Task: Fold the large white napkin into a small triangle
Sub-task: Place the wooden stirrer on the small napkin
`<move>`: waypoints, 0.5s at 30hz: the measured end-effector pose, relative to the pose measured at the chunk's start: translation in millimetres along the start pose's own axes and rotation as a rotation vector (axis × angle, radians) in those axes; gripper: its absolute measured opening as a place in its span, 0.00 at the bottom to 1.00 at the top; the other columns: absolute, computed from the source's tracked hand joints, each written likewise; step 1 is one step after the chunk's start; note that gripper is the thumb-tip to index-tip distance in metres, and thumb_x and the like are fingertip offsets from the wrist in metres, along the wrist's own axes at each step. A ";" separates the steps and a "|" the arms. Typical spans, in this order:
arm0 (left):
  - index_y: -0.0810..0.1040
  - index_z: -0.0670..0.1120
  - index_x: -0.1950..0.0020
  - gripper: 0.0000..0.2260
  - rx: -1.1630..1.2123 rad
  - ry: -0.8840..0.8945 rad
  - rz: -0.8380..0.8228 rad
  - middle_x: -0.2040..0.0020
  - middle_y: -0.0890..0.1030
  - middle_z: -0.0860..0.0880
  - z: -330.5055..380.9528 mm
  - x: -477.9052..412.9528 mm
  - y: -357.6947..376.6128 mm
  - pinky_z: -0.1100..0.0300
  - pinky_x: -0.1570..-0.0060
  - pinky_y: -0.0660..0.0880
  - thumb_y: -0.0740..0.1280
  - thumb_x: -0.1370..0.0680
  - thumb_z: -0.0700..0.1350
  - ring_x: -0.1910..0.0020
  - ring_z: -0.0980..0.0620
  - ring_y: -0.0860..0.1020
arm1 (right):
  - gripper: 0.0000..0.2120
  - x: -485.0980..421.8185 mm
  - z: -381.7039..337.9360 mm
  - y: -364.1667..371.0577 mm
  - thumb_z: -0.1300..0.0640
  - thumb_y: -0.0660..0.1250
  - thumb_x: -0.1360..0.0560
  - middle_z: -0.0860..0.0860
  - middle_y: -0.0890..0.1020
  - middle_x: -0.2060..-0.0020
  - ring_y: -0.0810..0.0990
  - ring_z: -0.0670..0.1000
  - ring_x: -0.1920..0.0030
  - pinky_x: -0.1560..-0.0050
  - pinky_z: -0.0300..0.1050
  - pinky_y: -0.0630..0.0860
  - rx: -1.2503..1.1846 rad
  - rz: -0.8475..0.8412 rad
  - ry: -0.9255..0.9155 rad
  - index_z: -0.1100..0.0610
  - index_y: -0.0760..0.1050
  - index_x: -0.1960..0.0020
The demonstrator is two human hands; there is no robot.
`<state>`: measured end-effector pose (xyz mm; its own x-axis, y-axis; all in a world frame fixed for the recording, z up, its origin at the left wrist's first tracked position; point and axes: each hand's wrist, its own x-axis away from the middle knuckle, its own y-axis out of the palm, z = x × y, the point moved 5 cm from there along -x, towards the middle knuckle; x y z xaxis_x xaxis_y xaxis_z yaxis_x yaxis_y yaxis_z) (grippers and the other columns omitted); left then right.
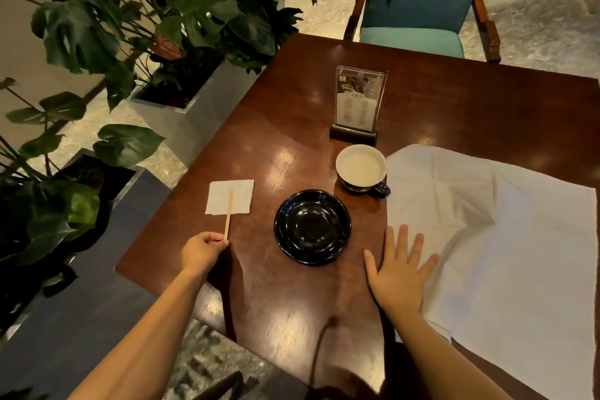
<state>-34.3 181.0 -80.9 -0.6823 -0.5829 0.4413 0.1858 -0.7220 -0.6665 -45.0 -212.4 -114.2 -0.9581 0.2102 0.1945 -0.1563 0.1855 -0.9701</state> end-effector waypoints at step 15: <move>0.78 0.48 0.54 0.02 -0.310 0.174 0.094 0.55 0.80 0.47 10.8 -5.7 -1.6 0.53 0.56 0.75 0.68 0.25 0.42 0.54 0.46 0.77 | 0.35 0.5 0.0 -0.6 0.33 0.37 0.26 0.51 0.39 0.25 0.38 0.59 0.25 0.29 0.67 0.37 -0.003 0.010 0.010 0.50 0.41 0.24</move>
<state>-23.2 181.5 -75.8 -0.7878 -0.5494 0.2785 0.0481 -0.5056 -0.8615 -45.4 -212.3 -113.5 -0.9571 0.2219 0.1861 -0.1459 0.1857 -0.9717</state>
